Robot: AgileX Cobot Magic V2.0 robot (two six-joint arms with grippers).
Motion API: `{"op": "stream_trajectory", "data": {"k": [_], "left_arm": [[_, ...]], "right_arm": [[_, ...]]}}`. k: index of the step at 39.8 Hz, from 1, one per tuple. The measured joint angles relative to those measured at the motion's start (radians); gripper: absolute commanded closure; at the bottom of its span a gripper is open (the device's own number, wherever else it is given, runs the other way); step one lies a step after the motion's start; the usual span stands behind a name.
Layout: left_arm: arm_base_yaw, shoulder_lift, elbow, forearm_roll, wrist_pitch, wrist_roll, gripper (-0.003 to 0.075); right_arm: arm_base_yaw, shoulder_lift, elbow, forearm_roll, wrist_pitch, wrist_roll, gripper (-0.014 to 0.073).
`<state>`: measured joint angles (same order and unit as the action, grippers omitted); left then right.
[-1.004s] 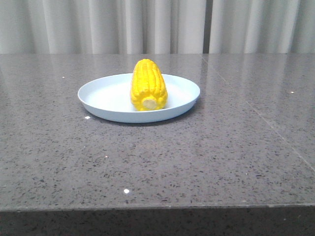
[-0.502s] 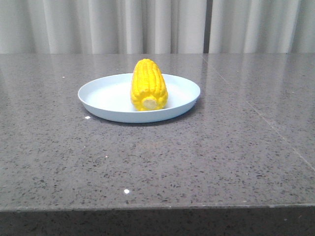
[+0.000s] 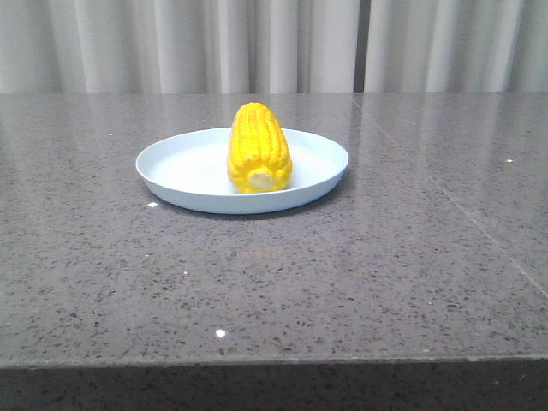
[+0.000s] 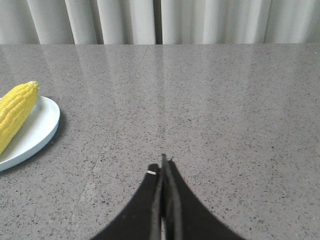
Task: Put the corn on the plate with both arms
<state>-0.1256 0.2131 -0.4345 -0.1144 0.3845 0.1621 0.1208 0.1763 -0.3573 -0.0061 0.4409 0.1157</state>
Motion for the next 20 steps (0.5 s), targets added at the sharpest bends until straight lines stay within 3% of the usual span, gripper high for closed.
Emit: {"op": "stream_trajectory", "data": {"k": [20], "left_arm": [[0.034, -0.064, 0.061, 0.011, -0.045, -0.002, 0.0741]], "right_arm": [[0.0, 0.0, 0.0, 0.0, 0.0, 0.0, 0.0662]]}}
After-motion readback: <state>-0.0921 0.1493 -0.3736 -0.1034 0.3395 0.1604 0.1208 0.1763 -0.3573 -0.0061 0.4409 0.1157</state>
